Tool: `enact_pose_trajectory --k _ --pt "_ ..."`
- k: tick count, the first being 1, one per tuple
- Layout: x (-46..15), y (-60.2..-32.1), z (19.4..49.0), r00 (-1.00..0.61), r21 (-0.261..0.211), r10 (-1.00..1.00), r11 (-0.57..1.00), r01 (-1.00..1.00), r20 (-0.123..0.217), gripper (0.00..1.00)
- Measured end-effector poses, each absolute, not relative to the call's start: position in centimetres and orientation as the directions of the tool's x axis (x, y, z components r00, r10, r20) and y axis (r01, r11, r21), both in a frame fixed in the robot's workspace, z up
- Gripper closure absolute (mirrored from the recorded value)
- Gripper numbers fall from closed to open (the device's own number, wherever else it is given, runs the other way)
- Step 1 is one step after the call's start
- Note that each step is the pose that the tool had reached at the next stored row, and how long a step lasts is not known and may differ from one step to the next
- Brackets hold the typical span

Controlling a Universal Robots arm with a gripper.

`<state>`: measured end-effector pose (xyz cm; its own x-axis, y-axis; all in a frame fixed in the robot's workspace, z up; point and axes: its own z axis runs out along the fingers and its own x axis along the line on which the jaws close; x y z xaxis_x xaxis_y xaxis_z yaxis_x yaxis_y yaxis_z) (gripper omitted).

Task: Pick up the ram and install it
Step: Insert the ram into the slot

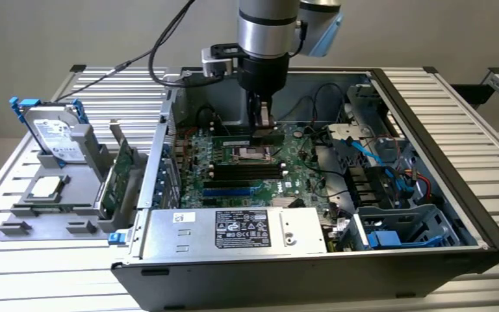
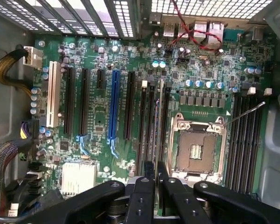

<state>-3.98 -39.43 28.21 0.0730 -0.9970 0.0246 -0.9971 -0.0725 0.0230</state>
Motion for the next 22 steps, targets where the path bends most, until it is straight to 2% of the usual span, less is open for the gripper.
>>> enact_pose_trajectory --k 14,22 --pt "-3.1 -40.0 26.3 0.072 0.052 -0.997 -0.071 -0.996 0.023 0.86" --pt "-3.1 -40.2 24.8 0.064 0.054 -0.998 -0.063 -0.997 0.022 0.86"
